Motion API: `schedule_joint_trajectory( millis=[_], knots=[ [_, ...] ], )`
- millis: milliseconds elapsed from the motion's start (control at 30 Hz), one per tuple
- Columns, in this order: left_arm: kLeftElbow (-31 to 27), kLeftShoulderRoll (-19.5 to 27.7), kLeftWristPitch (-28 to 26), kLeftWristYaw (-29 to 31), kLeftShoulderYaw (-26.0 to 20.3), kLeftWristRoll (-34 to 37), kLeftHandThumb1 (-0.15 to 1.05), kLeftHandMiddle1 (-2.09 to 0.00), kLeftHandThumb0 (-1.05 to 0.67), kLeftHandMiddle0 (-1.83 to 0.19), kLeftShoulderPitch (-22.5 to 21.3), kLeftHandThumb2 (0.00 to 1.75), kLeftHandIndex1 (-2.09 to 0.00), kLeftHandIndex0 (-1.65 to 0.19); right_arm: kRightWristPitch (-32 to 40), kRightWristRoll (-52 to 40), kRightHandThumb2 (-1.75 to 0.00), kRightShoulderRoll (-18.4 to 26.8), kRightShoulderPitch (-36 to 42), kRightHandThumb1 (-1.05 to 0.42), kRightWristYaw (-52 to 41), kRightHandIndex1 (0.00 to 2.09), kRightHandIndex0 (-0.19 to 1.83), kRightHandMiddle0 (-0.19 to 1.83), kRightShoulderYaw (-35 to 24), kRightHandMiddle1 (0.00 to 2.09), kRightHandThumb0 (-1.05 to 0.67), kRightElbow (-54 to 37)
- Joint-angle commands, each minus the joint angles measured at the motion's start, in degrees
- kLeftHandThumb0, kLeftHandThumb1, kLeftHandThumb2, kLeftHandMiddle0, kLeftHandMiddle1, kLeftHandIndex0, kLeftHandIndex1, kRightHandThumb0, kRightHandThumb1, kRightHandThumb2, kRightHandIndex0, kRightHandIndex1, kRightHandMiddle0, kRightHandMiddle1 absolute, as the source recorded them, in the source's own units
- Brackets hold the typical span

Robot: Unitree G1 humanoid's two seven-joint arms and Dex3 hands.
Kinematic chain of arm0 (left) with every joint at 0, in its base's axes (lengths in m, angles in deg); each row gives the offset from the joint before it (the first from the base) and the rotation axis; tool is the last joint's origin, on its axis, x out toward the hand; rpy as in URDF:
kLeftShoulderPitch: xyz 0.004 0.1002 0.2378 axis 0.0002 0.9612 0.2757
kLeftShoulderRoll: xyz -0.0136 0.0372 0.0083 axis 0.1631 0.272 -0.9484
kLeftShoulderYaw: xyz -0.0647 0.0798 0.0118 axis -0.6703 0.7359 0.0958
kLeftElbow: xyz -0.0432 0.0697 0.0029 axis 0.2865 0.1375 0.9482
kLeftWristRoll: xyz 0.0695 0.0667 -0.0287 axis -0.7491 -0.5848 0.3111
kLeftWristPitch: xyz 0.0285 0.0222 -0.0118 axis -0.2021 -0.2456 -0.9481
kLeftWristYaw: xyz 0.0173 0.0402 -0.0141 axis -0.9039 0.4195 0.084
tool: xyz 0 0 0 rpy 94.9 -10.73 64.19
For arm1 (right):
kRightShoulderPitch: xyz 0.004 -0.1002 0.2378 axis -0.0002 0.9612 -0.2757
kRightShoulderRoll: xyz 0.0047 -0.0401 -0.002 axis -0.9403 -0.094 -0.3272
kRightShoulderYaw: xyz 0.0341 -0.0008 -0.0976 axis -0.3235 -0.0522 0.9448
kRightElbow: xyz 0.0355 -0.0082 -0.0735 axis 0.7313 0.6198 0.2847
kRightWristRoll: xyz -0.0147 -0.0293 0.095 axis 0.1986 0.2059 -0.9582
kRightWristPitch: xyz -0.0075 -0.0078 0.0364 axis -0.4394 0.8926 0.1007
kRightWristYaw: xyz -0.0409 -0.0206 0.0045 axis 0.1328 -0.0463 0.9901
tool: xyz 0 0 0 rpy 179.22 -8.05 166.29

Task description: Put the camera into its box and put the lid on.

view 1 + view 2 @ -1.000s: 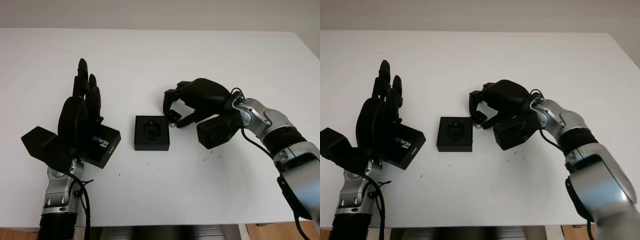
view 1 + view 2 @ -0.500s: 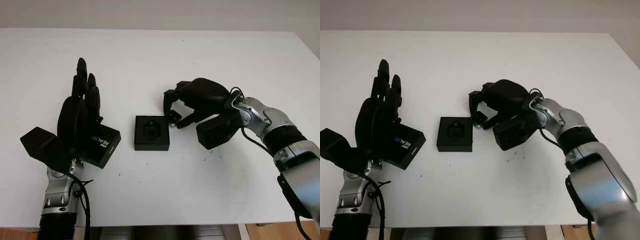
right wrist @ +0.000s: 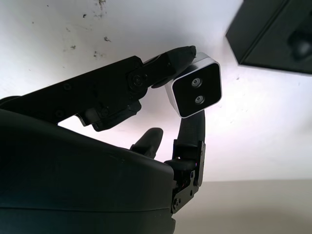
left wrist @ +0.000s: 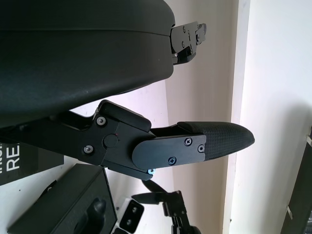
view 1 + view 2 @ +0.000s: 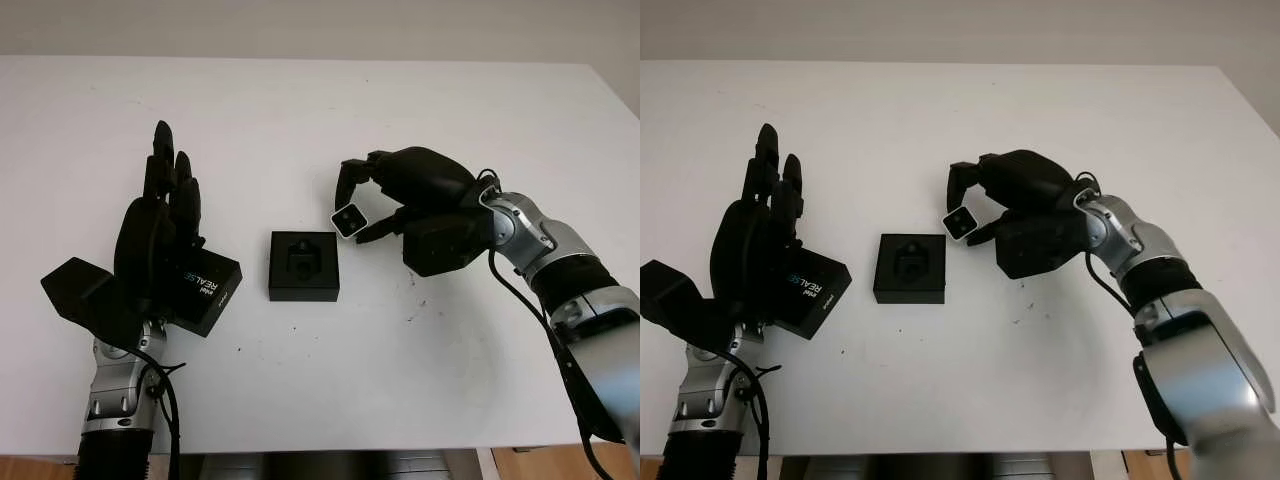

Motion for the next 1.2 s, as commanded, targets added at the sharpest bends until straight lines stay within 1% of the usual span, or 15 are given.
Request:
schedule_joint_trajectory(
  millis=[0, 233, 367, 500, 533, 633, 700, 800, 1000, 1167],
  knots=[
    [-1.16, 0.25, -0.16, 0.07, -0.23, 0.07, 1.05, 0.00, -0.77, 0.19, 0.68, 0.51, 0.00, 0.19, 0.91, -1.76, -0.05, 0.35, 0.65, -0.99, -0.35, 0.65, 0.15, 0.29, -1.77, 1.56, -0.38, -0.73],
    [-1.10, 0.56, -0.26, 0.46, -0.16, 0.03, 1.05, 0.00, -0.78, 0.19, 0.51, 0.52, 0.00, 0.19, 5.26, -8.52, -0.06, -0.29, 2.11, -1.02, -6.09, 0.39, 0.14, 0.24, -5.85, 1.62, -0.39, -1.38],
    [-1.19, 0.57, -0.37, 0.16, -0.13, -0.26, 1.05, 0.00, -0.79, 0.19, 0.53, 0.51, 0.00, 0.19, 9.74, -11.60, -0.05, -0.76, 4.11, -1.01, -8.06, 0.24, 0.17, 0.25, -8.06, 1.59, -0.39, -5.27],
    [-1.36, 0.70, -0.17, 0.38, -0.03, -0.41, 1.05, 0.00, -0.78, 0.19, 0.76, 0.53, 0.00, 0.19, 13.06, -14.98, -0.05, -1.48, 6.59, -0.99, -10.13, 0.18, 0.20, 0.28, -10.16, 1.57, -0.40, -9.70],
    [-1.43, 0.65, -0.14, 0.41, 0.00, -0.37, 1.05, 0.00, -0.77, 0.19, 0.82, 0.53, 0.00, 0.19, 14.60, -15.85, -0.05, -1.76, 7.61, -0.99, -10.61, 0.16, 0.19, 0.29, -10.72, 1.56, -0.44, -11.86],
    [-1.73, 0.49, -0.52, 0.31, 0.04, -0.17, 1.05, 0.00, -0.77, 0.19, 0.93, 0.53, 0.00, 0.19, 18.00, -17.02, -0.05, -2.30, 10.08, -0.99, -11.16, 0.14, 0.19, 0.29, -11.75, 1.56, -0.45, -17.23],
    [-1.85, 0.52, -0.52, 0.40, 0.17, -0.25, 1.05, 0.00, -0.77, 0.19, 1.01, 0.54, 0.00, 0.19, 19.78, -18.98, -0.06, -3.39, 12.08, -1.00, -11.71, 0.13, 0.19, 0.30, -12.75, 1.56, -0.46, -20.65],
    [-2.04, 0.27, -0.70, -0.01, 0.13, -0.31, 1.05, 0.00, -0.77, 0.19, 1.13, 0.53, 0.00, 0.19, 24.87, -21.29, -0.06, -5.05, 14.99, -1.00, -12.25, 0.11, 0.18, 0.30, -14.07, 1.58, -0.49, -26.87],
    [-2.91, 0.07, -1.17, -0.03, 0.17, -0.12, 1.05, 0.00, -0.75, 0.19, 1.58, 0.54, 0.00, 0.19, 29.53, -23.88, -0.06, -8.34, 21.14, -1.01, -11.07, 0.08, 0.17, 0.28, -15.71, 1.64, -0.48, -38.20],
    [-3.10, 0.25, -1.37, 0.14, 0.28, -0.39, 1.05, 0.00, -0.75, 0.19, 1.76, 0.55, 0.00, 0.19, 32.68, -24.46, -0.06, -11.03, 26.06, -1.02, -9.79, 0.07, 0.16, 0.26, -15.72, 1.67, -0.47, -46.22]
  ],
)
